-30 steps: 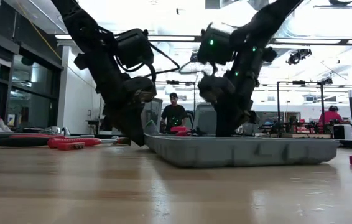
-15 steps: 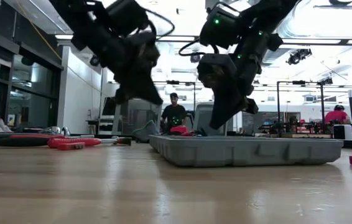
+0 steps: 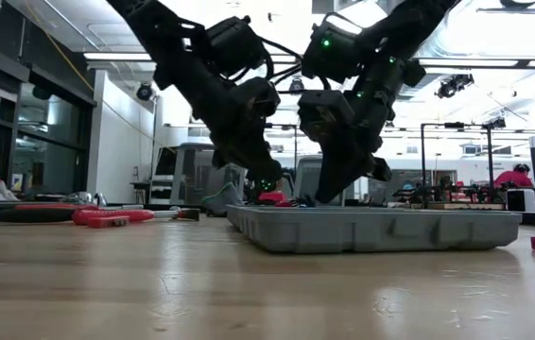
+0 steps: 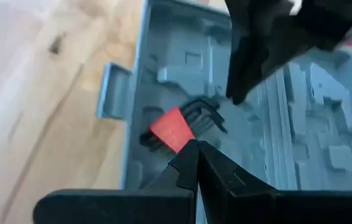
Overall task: Prefit tool cases
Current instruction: Put the set of hex keys into the tool case
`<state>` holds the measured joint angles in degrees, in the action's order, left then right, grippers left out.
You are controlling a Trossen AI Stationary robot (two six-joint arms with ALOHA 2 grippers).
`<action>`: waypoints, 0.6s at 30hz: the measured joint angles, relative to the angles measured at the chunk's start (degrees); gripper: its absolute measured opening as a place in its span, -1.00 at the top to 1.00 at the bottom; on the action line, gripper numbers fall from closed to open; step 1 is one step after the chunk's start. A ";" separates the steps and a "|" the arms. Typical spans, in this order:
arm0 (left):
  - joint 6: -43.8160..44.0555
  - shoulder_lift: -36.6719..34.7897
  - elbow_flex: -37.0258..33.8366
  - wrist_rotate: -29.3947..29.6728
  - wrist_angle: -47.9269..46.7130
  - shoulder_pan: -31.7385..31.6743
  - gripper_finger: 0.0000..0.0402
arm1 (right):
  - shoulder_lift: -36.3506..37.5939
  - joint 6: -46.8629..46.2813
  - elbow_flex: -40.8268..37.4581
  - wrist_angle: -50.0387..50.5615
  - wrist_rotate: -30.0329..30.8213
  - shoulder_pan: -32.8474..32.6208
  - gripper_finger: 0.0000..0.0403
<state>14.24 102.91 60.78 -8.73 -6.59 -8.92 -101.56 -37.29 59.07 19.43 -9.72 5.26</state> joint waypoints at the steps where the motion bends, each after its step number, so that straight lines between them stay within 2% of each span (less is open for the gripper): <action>1: -0.25 0.39 0.18 -0.11 0.06 -0.16 1.00 | -0.22 0.01 0.02 -0.39 -0.14 0.09 1.00; 10: -1.49 4.04 0.13 -2.14 0.84 -0.33 1.00 | -2.38 -0.17 0.02 -2.48 -1.27 2.14 1.00; 18: -1.48 4.14 0.13 -2.12 2.24 -0.04 1.00 | -2.38 0.24 0.02 -4.24 -1.86 4.72 1.00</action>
<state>12.75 107.04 60.90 -10.85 -4.35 -8.95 -103.94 -37.05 59.09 15.19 -11.57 9.98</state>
